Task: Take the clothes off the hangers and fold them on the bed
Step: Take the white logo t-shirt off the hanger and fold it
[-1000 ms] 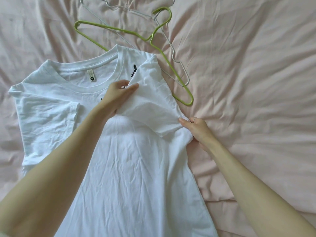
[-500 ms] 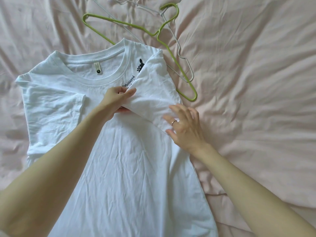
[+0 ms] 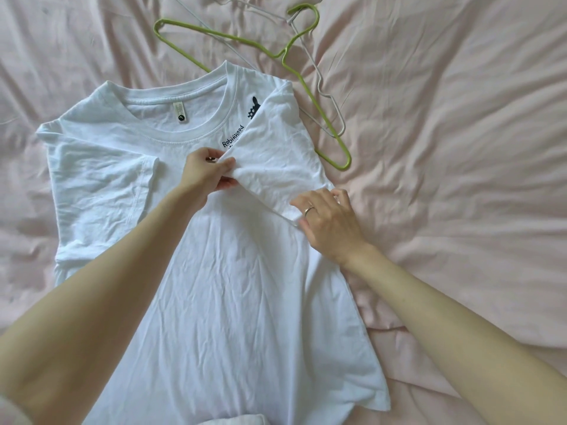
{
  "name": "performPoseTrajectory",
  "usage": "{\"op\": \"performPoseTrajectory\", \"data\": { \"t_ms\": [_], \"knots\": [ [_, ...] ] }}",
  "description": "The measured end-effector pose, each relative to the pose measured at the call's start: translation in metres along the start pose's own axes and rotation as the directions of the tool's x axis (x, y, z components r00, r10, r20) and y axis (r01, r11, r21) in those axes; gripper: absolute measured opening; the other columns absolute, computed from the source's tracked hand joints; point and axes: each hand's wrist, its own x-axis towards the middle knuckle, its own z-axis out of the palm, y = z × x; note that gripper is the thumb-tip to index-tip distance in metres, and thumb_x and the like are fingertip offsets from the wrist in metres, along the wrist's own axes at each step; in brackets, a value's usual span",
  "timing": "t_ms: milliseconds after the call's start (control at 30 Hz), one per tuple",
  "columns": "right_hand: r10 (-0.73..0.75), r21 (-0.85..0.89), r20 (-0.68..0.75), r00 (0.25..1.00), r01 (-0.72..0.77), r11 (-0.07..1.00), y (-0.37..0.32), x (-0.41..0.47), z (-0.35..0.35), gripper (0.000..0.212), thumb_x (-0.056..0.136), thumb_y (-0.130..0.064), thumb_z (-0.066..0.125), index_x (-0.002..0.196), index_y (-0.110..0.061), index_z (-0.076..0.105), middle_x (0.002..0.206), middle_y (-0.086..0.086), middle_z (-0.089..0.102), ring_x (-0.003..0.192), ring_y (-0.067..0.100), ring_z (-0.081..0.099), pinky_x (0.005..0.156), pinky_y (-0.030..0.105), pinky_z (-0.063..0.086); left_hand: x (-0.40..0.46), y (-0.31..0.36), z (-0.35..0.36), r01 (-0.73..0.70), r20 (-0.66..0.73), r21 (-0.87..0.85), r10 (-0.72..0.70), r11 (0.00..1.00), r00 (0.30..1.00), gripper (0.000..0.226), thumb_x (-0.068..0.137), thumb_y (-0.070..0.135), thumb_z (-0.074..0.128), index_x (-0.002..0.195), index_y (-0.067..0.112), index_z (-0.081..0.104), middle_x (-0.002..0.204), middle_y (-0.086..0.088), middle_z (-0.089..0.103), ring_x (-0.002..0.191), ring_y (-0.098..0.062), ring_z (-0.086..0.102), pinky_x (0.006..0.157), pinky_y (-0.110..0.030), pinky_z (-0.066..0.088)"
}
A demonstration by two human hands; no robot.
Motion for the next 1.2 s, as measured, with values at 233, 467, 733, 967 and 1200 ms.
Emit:
{"op": "performPoseTrajectory", "data": {
  "t_ms": [233,467,733,967,1200],
  "knots": [
    [0.041,-0.010,0.003,0.999,-0.041,0.999,-0.002,0.000,0.001,0.007,0.072,-0.012,0.070,0.072,-0.018,0.067,0.078,-0.003,0.065,0.075,0.023,0.063,0.074,0.035,0.032,-0.011,-0.014,-0.002,0.054,-0.025,-0.034,-0.055,0.998,0.998,0.022,0.085,0.005,0.066,0.100,0.007,0.050,0.070,-0.010,0.056,0.040,-0.006,0.056,0.047,-0.019,0.054],
    [0.141,0.207,0.079,0.987,-0.155,0.966,-0.007,-0.031,-0.005,0.032,0.083,-0.027,0.049,0.100,-0.012,0.071,0.102,0.003,0.069,0.093,0.021,0.064,0.085,0.034,0.035,-0.035,-0.031,0.005,-0.225,-0.074,0.453,0.288,0.863,0.955,0.047,0.089,0.011,0.054,0.132,0.009,0.036,0.108,-0.008,0.051,0.091,-0.021,0.053,0.081,-0.031,0.040],
    [0.736,0.405,0.435,0.519,-0.843,0.355,-0.026,-0.106,-0.035,0.015,0.090,-0.024,0.060,0.094,-0.010,0.061,0.076,-0.003,0.056,0.076,0.018,0.054,0.075,0.028,0.042,-0.105,-0.096,0.027,-0.427,0.241,0.715,0.379,0.554,0.894,0.042,0.093,0.017,0.051,0.133,0.008,0.045,0.140,-0.015,0.038,0.130,-0.033,0.034,0.104,-0.040,0.027],
    [0.764,0.259,0.476,0.435,-0.900,0.351,-0.067,-0.186,-0.040,0.026,0.090,-0.026,0.060,0.106,-0.005,0.061,0.102,0.007,0.061,0.097,0.026,0.056,0.075,0.028,0.036,-0.167,-0.145,0.028,-0.534,0.432,0.780,0.336,0.327,0.837,0.046,0.096,0.024,0.044,0.141,0.018,0.036,0.152,-0.007,0.022,0.140,-0.025,0.019,0.106,-0.043,0.019],
    [0.797,0.236,0.418,0.436,-0.899,0.368,-0.093,-0.245,-0.044,0.025,0.093,-0.020,0.053,0.110,-0.004,0.063,0.112,0.012,0.059,0.103,0.030,0.055,0.085,0.033,0.039,-0.223,-0.196,0.020,-0.592,0.497,0.784,0.384,0.186,0.778,0.048,0.096,0.023,0.041,0.142,0.019,0.032,0.149,-0.008,0.022,0.139,-0.026,0.018,0.110,-0.052,0.015]
  ]
}}
